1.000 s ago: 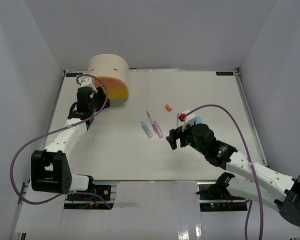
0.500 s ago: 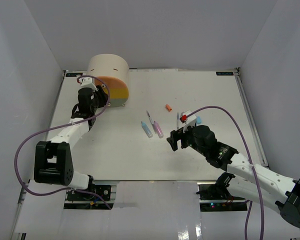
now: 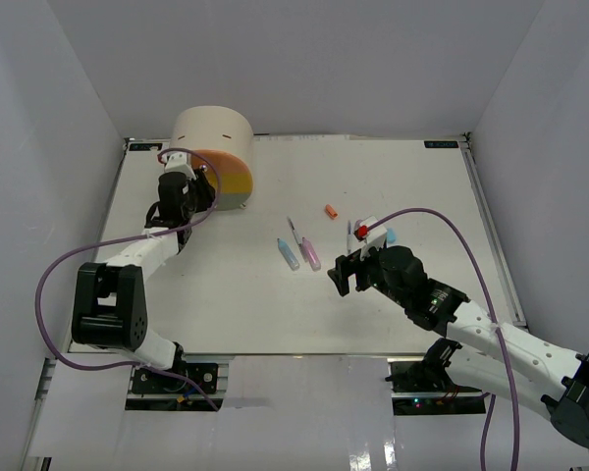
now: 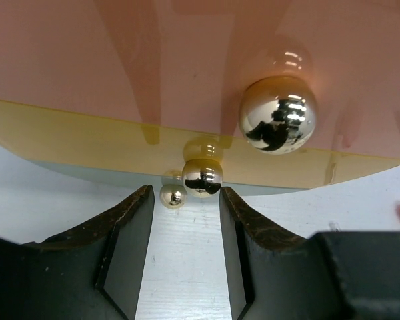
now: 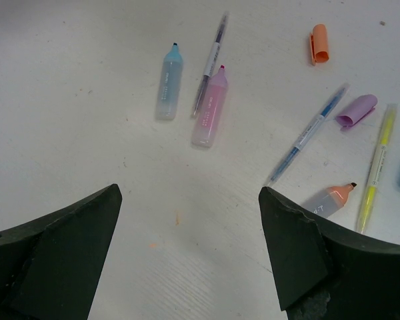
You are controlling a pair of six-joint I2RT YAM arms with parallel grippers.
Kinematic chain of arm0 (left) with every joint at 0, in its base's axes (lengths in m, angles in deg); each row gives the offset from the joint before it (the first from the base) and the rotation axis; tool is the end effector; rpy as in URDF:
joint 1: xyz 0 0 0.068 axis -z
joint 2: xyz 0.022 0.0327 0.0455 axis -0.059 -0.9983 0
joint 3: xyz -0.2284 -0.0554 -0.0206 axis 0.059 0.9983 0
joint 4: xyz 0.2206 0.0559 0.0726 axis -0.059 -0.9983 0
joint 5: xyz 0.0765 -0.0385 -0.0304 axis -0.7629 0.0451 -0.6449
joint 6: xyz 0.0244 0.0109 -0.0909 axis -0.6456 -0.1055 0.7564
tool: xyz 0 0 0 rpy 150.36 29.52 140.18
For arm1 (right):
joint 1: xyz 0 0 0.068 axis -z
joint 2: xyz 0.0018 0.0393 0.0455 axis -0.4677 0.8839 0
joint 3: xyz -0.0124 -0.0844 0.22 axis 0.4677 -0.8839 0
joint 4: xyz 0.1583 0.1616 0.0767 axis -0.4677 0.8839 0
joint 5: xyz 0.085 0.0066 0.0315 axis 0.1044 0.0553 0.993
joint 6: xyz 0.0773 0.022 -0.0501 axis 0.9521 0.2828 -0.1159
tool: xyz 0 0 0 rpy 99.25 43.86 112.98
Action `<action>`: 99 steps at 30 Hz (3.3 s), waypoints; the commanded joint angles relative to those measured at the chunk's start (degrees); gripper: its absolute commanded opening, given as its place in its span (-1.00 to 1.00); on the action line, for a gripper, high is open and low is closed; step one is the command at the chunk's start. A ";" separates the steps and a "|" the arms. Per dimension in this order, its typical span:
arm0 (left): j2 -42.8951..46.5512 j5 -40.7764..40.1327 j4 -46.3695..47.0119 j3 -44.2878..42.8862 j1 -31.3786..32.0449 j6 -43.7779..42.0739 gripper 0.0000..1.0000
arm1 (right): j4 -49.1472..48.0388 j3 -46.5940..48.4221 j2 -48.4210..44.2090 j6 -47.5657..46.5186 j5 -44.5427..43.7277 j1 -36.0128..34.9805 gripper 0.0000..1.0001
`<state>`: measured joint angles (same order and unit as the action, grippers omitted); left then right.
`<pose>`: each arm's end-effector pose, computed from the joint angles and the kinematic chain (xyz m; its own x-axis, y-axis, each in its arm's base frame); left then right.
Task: Sort the stationery into containers
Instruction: Open the drawer in the storage box.
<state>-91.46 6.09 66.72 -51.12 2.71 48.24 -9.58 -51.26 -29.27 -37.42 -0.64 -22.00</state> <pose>0.3621 -0.0353 0.1901 -0.3998 -0.2471 -0.8827 -0.0455 0.9671 -0.2501 0.1720 0.1767 0.2194 -0.3135 -0.1169 -0.9424 -0.5783 0.8106 0.0919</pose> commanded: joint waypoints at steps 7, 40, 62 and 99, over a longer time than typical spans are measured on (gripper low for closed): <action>-0.69 1.10 2.41 -3.98 -0.20 -0.67 0.07 | -1.67 0.21 -0.53 0.00 -1.02 -0.03 0.80; -2.45 1.71 1.01 -5.13 -0.20 -1.20 -0.38 | -1.67 -0.31 -0.70 0.26 -1.02 -0.03 0.80; 11.61 4.53 -9.71 5.85 -0.20 2.05 -0.57 | -3.69 -1.46 -0.18 0.43 0.56 -0.03 0.80; 21.02 4.88 -19.47 8.94 1.03 4.69 -0.13 | -3.79 0.74 5.89 3.34 -2.51 -0.03 0.81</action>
<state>-72.05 10.42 51.20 -40.28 3.34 52.53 -11.31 -52.53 -23.93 -35.17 -1.53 -22.00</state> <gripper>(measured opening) 0.430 0.902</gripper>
